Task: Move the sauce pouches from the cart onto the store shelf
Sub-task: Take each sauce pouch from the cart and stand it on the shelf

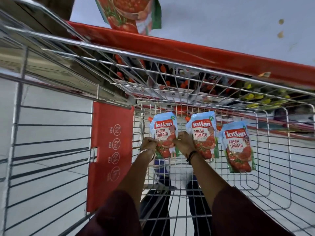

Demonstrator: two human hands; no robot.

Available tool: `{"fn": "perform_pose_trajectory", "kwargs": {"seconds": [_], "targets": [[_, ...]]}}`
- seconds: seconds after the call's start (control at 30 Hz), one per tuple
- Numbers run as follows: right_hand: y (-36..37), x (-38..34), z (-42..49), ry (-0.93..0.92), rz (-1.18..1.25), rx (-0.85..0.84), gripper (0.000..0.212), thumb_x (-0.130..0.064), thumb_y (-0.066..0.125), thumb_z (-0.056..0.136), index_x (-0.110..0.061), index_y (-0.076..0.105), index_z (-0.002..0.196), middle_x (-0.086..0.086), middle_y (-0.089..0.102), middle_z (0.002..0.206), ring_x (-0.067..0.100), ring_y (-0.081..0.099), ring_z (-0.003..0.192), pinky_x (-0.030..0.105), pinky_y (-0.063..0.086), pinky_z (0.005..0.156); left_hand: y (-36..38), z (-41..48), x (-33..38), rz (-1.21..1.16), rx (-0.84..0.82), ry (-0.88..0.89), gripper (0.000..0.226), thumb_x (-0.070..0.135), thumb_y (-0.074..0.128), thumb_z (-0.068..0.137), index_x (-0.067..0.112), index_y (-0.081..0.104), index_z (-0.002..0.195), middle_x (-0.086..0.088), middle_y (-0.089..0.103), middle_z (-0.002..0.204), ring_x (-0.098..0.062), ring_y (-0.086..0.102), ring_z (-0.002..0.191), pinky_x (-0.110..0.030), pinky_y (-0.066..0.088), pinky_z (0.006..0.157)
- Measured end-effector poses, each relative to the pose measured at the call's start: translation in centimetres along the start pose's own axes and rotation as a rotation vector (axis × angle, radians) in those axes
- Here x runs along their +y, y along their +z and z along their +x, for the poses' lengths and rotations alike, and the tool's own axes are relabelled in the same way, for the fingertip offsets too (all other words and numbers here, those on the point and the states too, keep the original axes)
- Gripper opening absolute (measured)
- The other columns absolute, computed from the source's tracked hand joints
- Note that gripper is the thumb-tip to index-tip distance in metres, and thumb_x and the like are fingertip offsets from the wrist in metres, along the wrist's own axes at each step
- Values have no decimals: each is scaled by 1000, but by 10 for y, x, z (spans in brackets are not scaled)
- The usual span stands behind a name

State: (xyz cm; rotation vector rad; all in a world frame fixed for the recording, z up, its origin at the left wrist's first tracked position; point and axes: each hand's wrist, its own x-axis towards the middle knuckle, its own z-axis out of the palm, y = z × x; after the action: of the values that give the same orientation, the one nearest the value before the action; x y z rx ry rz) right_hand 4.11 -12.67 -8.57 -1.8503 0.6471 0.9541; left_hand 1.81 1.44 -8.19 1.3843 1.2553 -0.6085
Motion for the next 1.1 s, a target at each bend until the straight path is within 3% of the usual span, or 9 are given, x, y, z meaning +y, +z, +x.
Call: {"fn": "perform_pose_trajectory", "kwargs": {"seconds": [0.1,0.2,0.37,0.5,0.67,0.73,0.9,1.0,1.1], "targets": [[-5,-4,-19,-35,64,9,25,-4,66,79,5,62,102,20,73,94,19,68,63,28,58,56,-5,-10,1,-30,-23,28,30,-3,58,78,16,50,56,-4,58,74,-22,55,74,-42,51,78],[-13,-10,-40,-38,122,48,24,-2,67,78,2,57,99,18,71,96,25,69,69,39,60,62,-11,-32,7,-30,-58,59,28,1,60,80,17,50,59,-11,59,90,-25,57,78,-38,52,69],[-34,-25,-90,-100,194,49,31,7,68,76,8,53,103,16,66,93,15,63,67,17,52,47,-26,-82,25,-60,-179,119,25,-3,53,81,16,46,66,-8,56,89,-23,55,86,-33,50,68],[-51,-37,-132,-216,236,47,36,-2,74,72,0,54,102,20,66,102,27,66,81,40,60,73,-39,-122,34,-67,-232,211,27,-5,51,84,14,42,68,-1,56,81,-13,52,74,-32,50,66],[-71,-57,-185,-353,373,21,36,-13,77,73,0,55,98,31,66,100,21,68,64,29,55,52,-52,-179,51,-82,-263,450,27,-5,53,82,14,41,68,-6,57,79,-17,51,72,-29,44,63],[-80,-67,-207,-427,450,23,26,-4,71,79,0,53,98,34,64,104,23,69,70,27,57,55,-54,-202,61,-62,-213,592,25,-6,54,80,13,43,69,-11,55,77,-19,49,69,-28,40,58],[-105,-97,-252,-602,566,83,25,6,65,80,1,52,101,9,63,93,21,63,87,13,55,62,-54,-252,92,-103,-199,868,29,-9,57,76,15,45,68,-13,58,83,-20,55,80,-35,43,67],[-122,-120,-270,-690,561,157,21,8,65,79,-5,53,90,7,59,80,17,63,77,18,56,61,-51,-277,115,-138,-229,986,30,-10,56,77,17,45,69,-6,51,75,-14,49,70,-31,39,62],[-138,-147,-282,-757,590,174,24,6,64,80,-14,52,85,4,60,78,24,64,78,35,60,71,-45,-296,142,-147,-210,1064,33,-6,58,77,24,46,68,-10,55,80,-16,53,75,-35,44,67]]}}
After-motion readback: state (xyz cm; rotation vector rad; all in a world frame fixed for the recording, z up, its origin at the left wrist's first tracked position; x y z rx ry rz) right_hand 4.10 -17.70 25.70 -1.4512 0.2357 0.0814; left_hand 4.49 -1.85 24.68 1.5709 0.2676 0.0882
